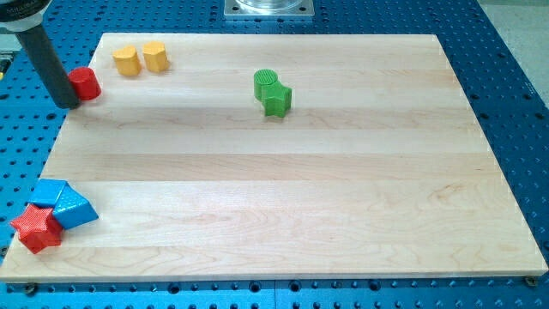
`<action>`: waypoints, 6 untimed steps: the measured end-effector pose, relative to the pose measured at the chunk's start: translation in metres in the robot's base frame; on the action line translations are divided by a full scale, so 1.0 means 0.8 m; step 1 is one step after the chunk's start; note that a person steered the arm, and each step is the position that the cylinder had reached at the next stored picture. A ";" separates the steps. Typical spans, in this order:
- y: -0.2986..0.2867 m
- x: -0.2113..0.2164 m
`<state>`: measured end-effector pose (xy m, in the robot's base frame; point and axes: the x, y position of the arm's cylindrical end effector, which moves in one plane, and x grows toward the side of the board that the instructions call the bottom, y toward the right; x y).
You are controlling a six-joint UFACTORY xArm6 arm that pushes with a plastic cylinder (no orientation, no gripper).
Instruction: Place your arm below the red star
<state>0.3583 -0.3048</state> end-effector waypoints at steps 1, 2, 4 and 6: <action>0.029 -0.025; 0.070 -0.045; 0.098 0.103; 0.143 0.320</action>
